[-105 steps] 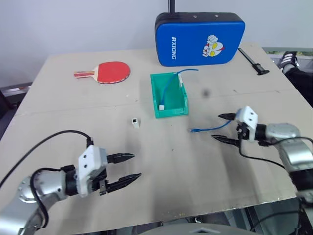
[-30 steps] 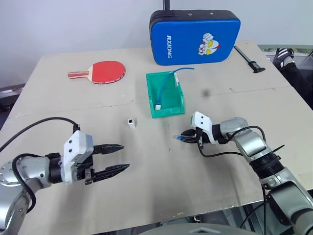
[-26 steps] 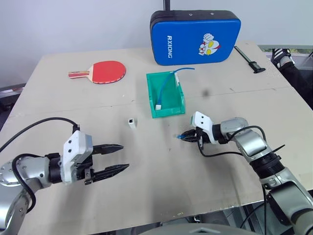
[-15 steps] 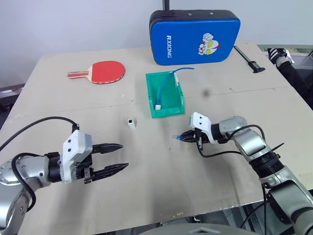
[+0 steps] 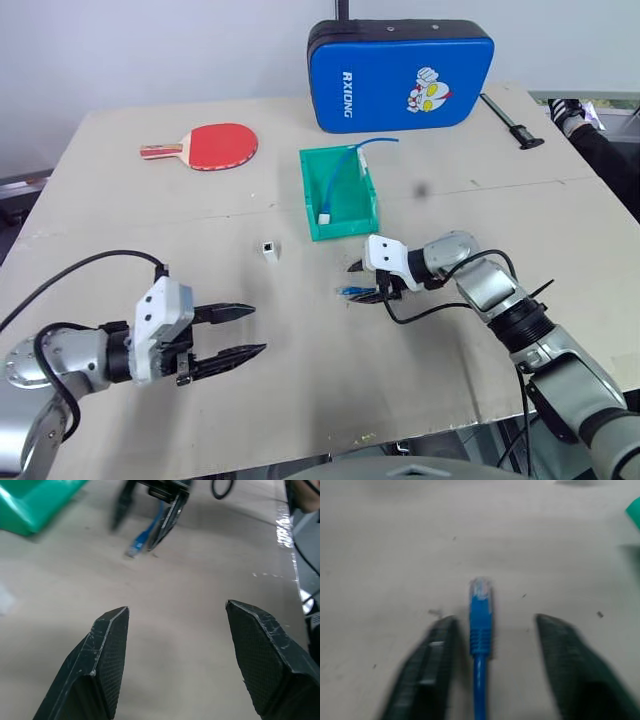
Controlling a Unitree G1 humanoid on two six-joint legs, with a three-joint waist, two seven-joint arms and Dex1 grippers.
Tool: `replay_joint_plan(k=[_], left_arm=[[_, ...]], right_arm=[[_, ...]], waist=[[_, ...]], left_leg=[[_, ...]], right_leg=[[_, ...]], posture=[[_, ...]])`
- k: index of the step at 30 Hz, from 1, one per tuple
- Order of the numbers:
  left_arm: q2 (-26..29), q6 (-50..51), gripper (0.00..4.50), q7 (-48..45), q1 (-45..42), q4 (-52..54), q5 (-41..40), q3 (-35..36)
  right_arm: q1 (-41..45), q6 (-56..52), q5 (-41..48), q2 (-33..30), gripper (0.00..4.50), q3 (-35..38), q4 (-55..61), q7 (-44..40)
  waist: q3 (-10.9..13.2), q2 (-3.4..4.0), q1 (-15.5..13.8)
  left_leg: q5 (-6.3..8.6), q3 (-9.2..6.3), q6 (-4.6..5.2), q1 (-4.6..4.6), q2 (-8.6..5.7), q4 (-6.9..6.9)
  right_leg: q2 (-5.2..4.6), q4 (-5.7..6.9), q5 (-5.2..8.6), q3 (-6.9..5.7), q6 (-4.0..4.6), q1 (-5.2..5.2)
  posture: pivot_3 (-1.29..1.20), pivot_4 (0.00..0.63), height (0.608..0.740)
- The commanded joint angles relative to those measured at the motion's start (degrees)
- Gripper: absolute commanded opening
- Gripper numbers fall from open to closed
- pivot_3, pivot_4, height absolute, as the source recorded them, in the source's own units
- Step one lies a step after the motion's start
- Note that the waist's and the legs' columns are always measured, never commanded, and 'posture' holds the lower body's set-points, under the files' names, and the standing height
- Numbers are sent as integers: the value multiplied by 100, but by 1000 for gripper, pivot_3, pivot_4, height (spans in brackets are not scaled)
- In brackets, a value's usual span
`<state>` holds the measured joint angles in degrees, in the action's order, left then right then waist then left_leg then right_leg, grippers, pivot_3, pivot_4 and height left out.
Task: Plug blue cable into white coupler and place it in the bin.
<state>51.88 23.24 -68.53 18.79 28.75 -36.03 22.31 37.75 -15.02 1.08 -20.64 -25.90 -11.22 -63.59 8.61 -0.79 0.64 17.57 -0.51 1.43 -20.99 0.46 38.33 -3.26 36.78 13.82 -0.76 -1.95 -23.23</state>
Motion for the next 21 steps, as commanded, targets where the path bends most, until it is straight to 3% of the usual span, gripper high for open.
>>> replay_joint_plan(k=[1, 7, 11, 16, 21], left_arm=[[38, -126, 3153, -26, -375, -1, 74, -299], [-160, -107, 3153, 288, -1800, -627, 762, -1582], [-581, -90, 3153, 604, -2891, -1329, 1498, -2579], [-969, -664, 3153, 164, -3879, -2418, 2122, -3465], [-1287, -1125, 3153, -189, -4522, -3300, 2551, -3981]], right_arm=[[-215, -390, 434, -343, 4075, 483, 831, -139], [-1458, -1344, 1560, -1363, 4075, 1249, 2863, -460], [-2494, -1558, 2377, -1435, 4075, 2140, 3578, -118], [-3777, -1296, 2859, -1355, 4075, 3183, 4086, 394], [-4525, -1073, 2864, -1388, 4075, 3488, 4311, 679]], waist=[[0, 0, -20], [2, 3, -137], [3, -5, -130], [2, -10, -140], [3, -12, -113]], left_leg=[[0, -1, 0, -4, -1, 1], [3, -3, 6, -11, -13, 3], [15, -2, 27, -9, -11, 5], [15, 4, 29, -6, -14, 10], [14, 10, 30, 2, -13, 11]], right_leg=[[-1, -1, 0, -2, 0, 0], [-17, -9, 0, -7, -2, 0], [12, -2, 0, -7, -3, 1], [19, 4, -1, -8, -4, 2], [29, 7, -1, 1, -4, 2]], posture=[[0, 150, 740], [0, 150, 740], [0, 150, 740], [0, 150, 740], [0, 150, 740]])
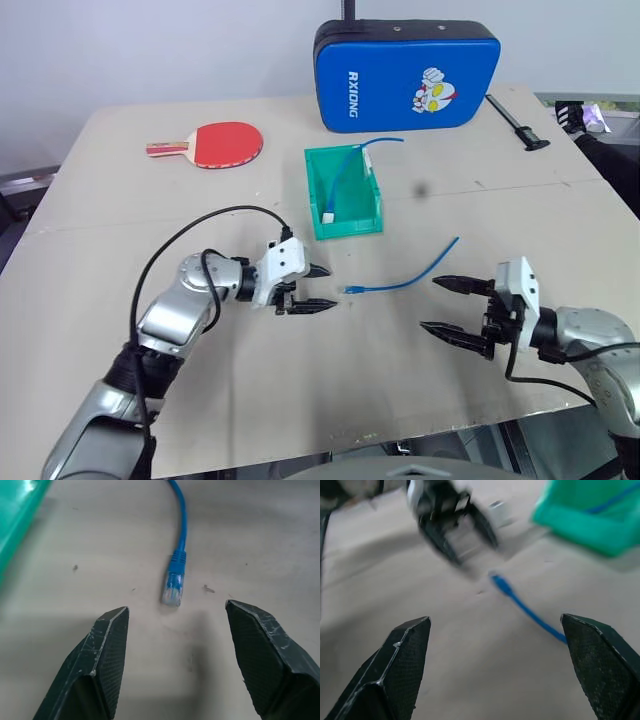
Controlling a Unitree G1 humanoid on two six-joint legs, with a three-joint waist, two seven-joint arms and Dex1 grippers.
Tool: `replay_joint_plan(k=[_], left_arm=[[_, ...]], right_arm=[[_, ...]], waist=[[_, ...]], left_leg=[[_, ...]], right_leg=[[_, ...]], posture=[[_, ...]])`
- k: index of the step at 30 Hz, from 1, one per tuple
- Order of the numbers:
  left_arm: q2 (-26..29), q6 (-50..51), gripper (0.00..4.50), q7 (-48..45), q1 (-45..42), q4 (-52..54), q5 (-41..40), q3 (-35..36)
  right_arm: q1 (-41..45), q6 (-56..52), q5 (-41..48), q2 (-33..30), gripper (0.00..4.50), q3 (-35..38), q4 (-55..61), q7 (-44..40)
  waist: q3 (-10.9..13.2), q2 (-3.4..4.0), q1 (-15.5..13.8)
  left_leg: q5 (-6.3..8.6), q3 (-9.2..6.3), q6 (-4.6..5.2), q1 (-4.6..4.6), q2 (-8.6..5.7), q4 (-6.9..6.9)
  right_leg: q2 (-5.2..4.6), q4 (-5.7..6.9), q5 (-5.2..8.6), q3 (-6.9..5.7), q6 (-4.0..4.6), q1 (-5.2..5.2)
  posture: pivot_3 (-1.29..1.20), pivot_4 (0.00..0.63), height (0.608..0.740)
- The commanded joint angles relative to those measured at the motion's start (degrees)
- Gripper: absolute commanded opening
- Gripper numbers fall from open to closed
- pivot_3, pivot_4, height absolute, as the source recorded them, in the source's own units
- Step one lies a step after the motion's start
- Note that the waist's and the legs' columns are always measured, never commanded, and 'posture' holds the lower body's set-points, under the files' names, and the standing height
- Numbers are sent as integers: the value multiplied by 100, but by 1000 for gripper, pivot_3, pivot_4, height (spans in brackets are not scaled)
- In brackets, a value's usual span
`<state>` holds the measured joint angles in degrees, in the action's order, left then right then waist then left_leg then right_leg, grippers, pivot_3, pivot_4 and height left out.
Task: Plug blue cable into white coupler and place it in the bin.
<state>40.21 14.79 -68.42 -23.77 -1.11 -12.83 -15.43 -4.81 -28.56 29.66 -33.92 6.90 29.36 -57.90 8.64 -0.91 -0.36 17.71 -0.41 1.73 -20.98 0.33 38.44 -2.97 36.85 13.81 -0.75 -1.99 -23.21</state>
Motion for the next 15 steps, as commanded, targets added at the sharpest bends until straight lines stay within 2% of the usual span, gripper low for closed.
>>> replay_joint_plan(k=[1, 3, 6, 10, 11, 15], left_arm=[[-189, -341, 3153, -241, -366, -451, 303, -286], [-356, -431, 3153, -310, -540, -697, 454, -454], [-366, -389, 2307, -546, -613, -813, 543, -576], [-283, -402, 365, -619, -664, -910, 722, -623], [-282, -407, 88, -621, -680, -937, 742, -619], [-307, -345, 88, -651, -665, -849, 694, -582]], right_arm=[[-384, 404, -47, -77, 4075, 215, 265, 120], [-512, 588, -147, -85, 4075, 209, 278, 205], [-519, 695, -215, -100, 4137, 138, 281, 320], [-505, 828, -228, -167, 4137, 128, 301, 371], [-504, 855, -241, -197, 4137, 121, 291, 362], [-456, 955, -237, -280, 4137, 94, 204, 322]], waist=[[0, -1, -15], [0, -1, -32], [-2, -2, -34], [-2, -3, -29], [-2, -2, -30], [-3, -3, -26]], left_leg=[[0, -1, 0, 0, -2, 0], [0, -2, 0, -1, -3, 1], [0, -1, 0, -3, -3, 8], [0, -2, 0, 2, -2, 11], [0, -3, 0, 2, -2, 11], [0, -3, 0, 9, -1, 11]], right_leg=[[2, 1, 0, -1, 0, 0], [4, 1, 1, -1, -1, 0], [5, 2, 0, 2, -1, 1], [5, 2, 0, 4, -3, 6], [5, 2, 0, 4, -3, 7], [6, 3, 0, 5, -3, 11]], posture=[[0, 150, 740], [0, 150, 740], [0, 150, 740], [0, 150, 740], [0, 150, 740], [0, 150, 740]])
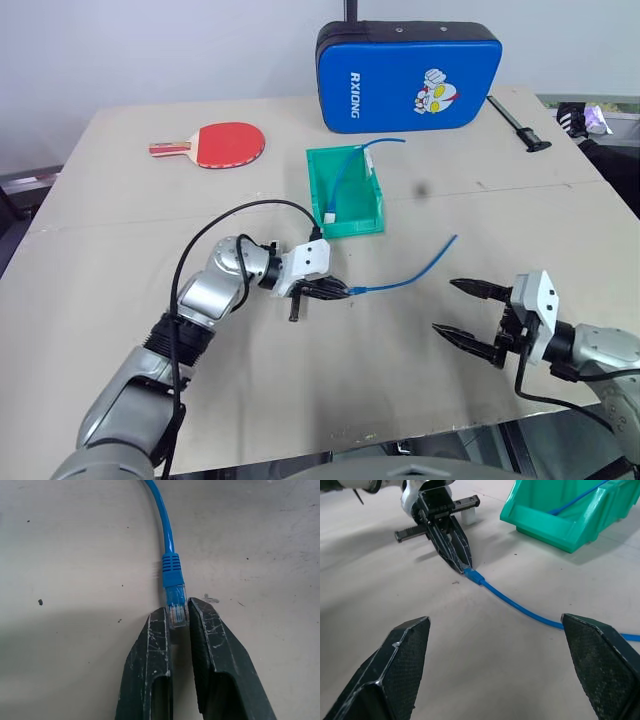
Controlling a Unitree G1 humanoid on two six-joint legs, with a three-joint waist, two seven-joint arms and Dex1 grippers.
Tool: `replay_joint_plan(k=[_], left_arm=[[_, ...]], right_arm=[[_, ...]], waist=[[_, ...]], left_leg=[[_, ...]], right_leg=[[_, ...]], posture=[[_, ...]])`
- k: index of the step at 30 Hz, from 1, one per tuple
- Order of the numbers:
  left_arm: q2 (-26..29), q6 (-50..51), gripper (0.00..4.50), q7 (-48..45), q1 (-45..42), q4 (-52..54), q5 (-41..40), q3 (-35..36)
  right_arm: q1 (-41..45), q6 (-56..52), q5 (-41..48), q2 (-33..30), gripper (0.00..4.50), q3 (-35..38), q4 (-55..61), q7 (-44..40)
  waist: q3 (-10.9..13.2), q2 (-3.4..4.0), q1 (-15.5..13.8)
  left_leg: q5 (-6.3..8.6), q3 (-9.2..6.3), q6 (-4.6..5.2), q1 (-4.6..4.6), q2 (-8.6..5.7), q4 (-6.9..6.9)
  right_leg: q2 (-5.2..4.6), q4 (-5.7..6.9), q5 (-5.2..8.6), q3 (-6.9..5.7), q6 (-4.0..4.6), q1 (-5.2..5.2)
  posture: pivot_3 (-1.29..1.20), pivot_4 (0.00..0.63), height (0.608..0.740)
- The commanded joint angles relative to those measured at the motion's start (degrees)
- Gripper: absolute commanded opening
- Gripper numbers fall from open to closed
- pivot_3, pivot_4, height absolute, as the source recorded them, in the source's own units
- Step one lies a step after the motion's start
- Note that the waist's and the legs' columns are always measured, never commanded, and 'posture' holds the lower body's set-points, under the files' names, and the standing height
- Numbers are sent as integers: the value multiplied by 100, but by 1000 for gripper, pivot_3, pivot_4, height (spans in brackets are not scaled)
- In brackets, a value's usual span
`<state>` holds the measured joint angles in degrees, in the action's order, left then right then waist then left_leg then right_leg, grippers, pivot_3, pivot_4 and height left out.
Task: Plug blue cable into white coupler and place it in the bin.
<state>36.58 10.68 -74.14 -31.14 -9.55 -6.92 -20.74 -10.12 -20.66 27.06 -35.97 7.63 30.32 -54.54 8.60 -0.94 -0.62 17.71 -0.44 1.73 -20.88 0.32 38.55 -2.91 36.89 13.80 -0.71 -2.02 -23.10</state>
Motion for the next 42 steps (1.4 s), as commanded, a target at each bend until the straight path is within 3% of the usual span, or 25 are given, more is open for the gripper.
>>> replay_joint_plan(k=[1, 5, 9, 14, 18, 26, 29, 37, 41, 42], left_arm=[[14, 62, 88, -47, 93, 28, 46, 3], [-374, 400, 88, 244, 150, 317, -582, 492], [-912, 1582, 88, 712, 333, 1011, -1673, 1173], [-1319, 2794, 88, 1289, 601, 1663, -2686, 1653], [-1471, 3739, 88, 1588, 1076, 2451, -3662, 1821], [-1607, 4072, 88, 2019, 1338, 2718, -4226, 1988], [-1662, 4092, 0, 2143, 1361, 2719, -4362, 2041], [-1723, 4154, 0, 2366, 1400, 2832, -4697, 2034], [-1775, 4034, 0, 2533, 1400, 2791, -4579, 1983], [-1797, 4000, 476, 2571, 1395, 2784, -4559, 1983]], right_arm=[[114, 143, 71, -73, 4137, -10, 105, -22], [235, -420, 695, 63, 4137, -156, 318, 121], [421, -1511, 1499, 369, 4137, -444, 549, 791], [839, -2063, 2077, 692, 4137, -582, 382, 1210], [1563, -2286, 2996, 1416, 4137, -362, 74, 1819], [1941, -2769, 3981, 1445, 4137, -293, -39, 2136], [1950, -2805, 4085, 1409, 3468, -309, -28, 2192], [1984, -2849, 4252, 1416, 71, -346, -35, 2328], [1996, -2838, 4297, 1423, 71, -361, -44, 2362], [2005, -2835, 4306, 1432, 7, -364, -50, 2368]], waist=[[0, 0, 2], [1, 0, -3], [2, -3, -11], [2, -2, 1], [2, -1, 63], [2, -2, -1], [2, -2, -3], [2, -1, 1], [2, -1, -1], [2, -1, 0]], left_leg=[[0, 0, 0, 2, 0, 0], [0, -1, 0, 4, 3, 1], [0, -21, 0, -18, 12, 16], [0, -27, 0, -24, 8, 33], [0, -29, -1, -18, 7, 35], [-1, -41, -2, -21, 0, 35], [-1, -40, -1, -20, -1, 35], [0, -39, -1, -20, -1, 35], [0, -36, -1, -19, -2, 35], [0, -35, -1, -19, -2, 35]], right_leg=[[0, 1, 0, 0, 0, 1], [0, 2, 0, 0, 0, 3], [-8, 3, 0, -6, 0, 1], [-13, 6, -1, -6, 0, 3], [-11, 12, -2, -3, -2, 3], [-13, 11, -2, -1, -1, 4], [-12, 11, -2, -2, -1, 3], [-11, 11, -2, -1, -1, 3], [-10, 11, -2, -2, -1, 3], [-10, 11, -2, -3, -1, 3]], posture=[[0, 150, 740], [0, 150, 740], [0, 150, 740], [0, 150, 740], [0, 150, 740], [0, 150, 740], [0, 150, 740], [0, 150, 740], [0, 150, 740], [0, 150, 740]])
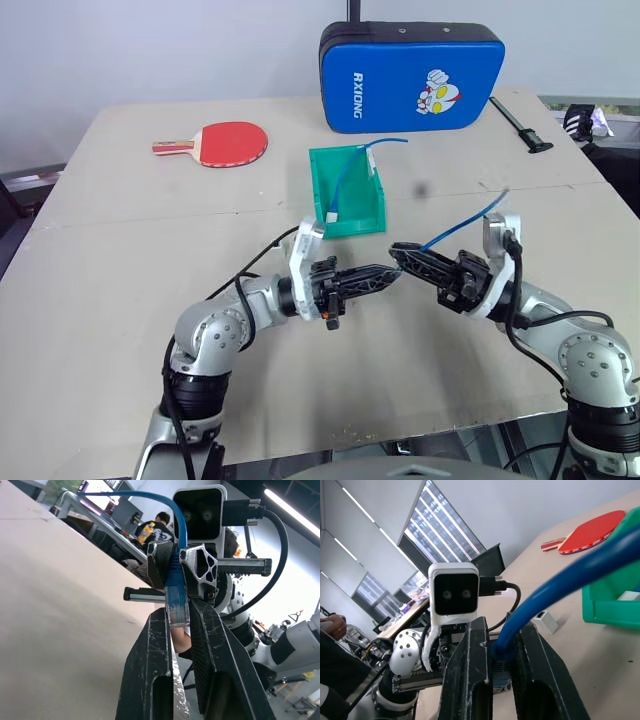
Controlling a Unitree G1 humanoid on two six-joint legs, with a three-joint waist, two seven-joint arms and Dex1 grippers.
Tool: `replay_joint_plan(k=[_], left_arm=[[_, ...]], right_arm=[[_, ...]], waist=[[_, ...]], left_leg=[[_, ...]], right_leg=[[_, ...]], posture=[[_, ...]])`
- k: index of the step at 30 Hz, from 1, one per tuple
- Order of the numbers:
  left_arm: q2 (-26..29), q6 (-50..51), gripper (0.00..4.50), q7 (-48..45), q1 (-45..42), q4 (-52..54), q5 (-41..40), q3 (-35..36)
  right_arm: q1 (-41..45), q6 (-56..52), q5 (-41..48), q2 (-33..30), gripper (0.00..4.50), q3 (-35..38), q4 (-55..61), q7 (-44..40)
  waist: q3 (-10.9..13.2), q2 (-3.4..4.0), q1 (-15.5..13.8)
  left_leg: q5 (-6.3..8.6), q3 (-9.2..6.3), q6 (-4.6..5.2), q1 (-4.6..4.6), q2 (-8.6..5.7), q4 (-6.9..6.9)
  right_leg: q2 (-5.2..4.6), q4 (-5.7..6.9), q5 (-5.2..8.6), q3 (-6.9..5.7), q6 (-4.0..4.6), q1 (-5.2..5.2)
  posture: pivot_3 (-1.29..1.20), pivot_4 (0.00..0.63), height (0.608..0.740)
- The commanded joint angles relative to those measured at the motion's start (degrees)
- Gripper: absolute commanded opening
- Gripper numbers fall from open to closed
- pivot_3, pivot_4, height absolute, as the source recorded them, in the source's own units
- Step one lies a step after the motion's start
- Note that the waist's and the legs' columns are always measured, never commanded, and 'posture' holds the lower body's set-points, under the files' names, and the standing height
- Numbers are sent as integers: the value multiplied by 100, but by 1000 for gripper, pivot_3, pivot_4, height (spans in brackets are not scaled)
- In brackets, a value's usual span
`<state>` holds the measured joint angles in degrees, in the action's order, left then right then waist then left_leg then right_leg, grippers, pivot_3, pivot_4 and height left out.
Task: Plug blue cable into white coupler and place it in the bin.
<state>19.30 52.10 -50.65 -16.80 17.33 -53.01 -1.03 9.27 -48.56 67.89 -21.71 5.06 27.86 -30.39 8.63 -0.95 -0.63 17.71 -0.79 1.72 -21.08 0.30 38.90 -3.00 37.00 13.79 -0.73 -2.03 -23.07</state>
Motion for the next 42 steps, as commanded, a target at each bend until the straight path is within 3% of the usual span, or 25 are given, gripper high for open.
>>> replay_joint_plan(k=[1, 2, 8, 9, 12, 16, 20, 26, 31, 40, 42], left_arm=[[-79, -166, 974, 246, -33, 102, 63, 11], [-66, -207, 1268, 255, -7, 135, 98, -8], [157, -742, 4240, 600, 653, 690, 569, 128], [162, -826, 4451, 699, 846, 887, 534, 252], [136, -1364, 4451, 1075, 1619, 1643, 809, 507], [29, -2692, 4451, 1800, 2552, 2112, 2313, 430], [13, -4196, 4451, 2704, 3201, 1736, 4288, 185], [-693, -4943, 4451, 4266, 2997, 634, 5702, 194], [-958, -4873, 4451, 4727, 2281, -305, 6063, 112], [-1369, -4467, 4451, 4742, 1597, -1143, 5613, 288], [-1411, -4273, 3533, 4693, 1504, -1156, 5442, 390]], right_arm=[[75, -42, 236, 18, 0, -110, 190, -36], [93, -38, 249, 35, 0, -111, 179, -19], [281, 107, 172, 53, 0, 24, -8, 44], [320, 136, 138, 34, 0, 57, -48, 44], [378, 290, -37, 6, 0, 158, -127, 50], [476, 569, -359, -23, 0, 246, -230, -1], [677, 788, -702, -70, 0, 160, -248, -124], [957, 1117, -1247, -34, 0, -182, -231, -422], [1040, 1168, -1437, 62, 0, -329, -225, -402], [989, 1165, -1517, 191, 0, -334, -57, -194], [958, 1173, -1537, 209, 0, -340, -42, -180]], waist=[[0, 0, 1], [0, 0, 2], [0, 1, 49], [0, 1, 65], [1, 1, 75], [0, 3, 47], [-1, 5, 0], [-1, 7, -22], [-2, 5, -16], [-7, 11, -21], [-8, 11, -19]], left_leg=[[0, 0, 0, 0, 0, 0], [0, 0, 0, 1, 0, 0], [0, 1, 0, 3, 0, -2], [0, 0, 0, 3, 0, -3], [0, -2, 0, 0, 2, -4], [1, -1, 0, 1, 2, -7], [1, 5, 1, 6, 1, -13], [2, 5, 3, 5, 1, -17], [2, -3, 3, 0, 0, -17], [2, -6, 3, 1, 1, -17], [2, -8, 3, 5, 0, -17]], right_leg=[[0, 0, 0, 0, 0, 0], [0, 0, 0, 0, 0, 0], [1, -1, 0, 4, 0, -1], [0, -1, 0, 8, 0, -1], [-5, -5, 0, 14, 0, -1], [-14, -10, 0, 15, 1, -1], [-12, -12, 0, 20, 3, -1], [-14, -14, -1, 16, 2, -1], [-12, -13, -2, 1, 0, -1], [-17, -9, -3, -2, -1, -1], [-17, -6, -3, -3, -1, 1]], posture=[[0, 150, 740], [0, 150, 740], [0, 150, 740], [0, 150, 740], [0, 150, 740], [0, 150, 740], [0, 150, 740], [0, 150, 740], [0, 150, 740], [0, 150, 740], [0, 150, 740]])
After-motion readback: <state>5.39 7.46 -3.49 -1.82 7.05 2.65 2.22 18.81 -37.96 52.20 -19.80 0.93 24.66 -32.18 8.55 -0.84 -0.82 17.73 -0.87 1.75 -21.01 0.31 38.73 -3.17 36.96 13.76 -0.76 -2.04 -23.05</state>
